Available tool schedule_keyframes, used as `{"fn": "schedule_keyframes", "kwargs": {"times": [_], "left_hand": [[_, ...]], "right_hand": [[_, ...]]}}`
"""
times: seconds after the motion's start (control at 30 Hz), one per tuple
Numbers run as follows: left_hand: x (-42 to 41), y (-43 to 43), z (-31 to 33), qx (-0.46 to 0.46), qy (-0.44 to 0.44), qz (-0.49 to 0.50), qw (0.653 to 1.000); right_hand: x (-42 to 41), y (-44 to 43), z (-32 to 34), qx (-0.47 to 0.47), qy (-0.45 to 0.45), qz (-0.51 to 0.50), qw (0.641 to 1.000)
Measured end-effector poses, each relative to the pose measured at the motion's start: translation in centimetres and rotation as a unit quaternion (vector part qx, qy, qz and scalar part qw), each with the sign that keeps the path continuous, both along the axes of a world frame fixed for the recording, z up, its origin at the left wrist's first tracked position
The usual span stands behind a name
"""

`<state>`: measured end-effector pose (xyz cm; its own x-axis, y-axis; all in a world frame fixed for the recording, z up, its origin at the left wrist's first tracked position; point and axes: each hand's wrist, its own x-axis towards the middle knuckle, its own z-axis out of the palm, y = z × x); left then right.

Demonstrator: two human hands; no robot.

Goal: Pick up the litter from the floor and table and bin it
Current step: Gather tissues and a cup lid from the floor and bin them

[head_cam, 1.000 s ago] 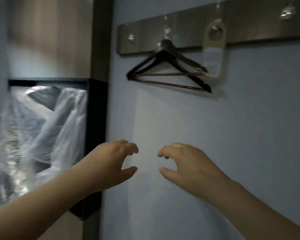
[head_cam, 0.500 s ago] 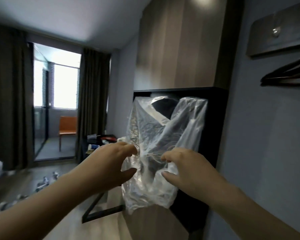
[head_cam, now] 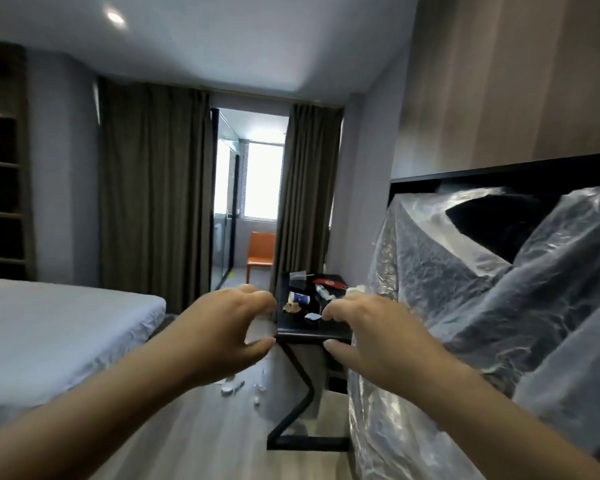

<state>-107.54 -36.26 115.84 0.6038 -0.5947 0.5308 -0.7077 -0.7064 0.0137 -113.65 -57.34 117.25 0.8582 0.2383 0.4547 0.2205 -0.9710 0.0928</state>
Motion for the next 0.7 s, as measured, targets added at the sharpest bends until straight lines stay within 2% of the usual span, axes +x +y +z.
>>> {"fn": "schedule_keyframes", "kwargs": {"times": [0.3, 0.7], "left_hand": [[11.8, 1.7, -3.9, 0.024, 0.026, 0.091, 0.995], [32.7, 9.4, -7.9, 0.032, 0.074, 0.104, 0.991]], "right_hand": [[14.6, -0.2, -3.6, 0.011, 0.048, 0.068, 0.997], [36.2, 6.4, -7.9, 0.018, 0.1, 0.056, 0.993]]}}
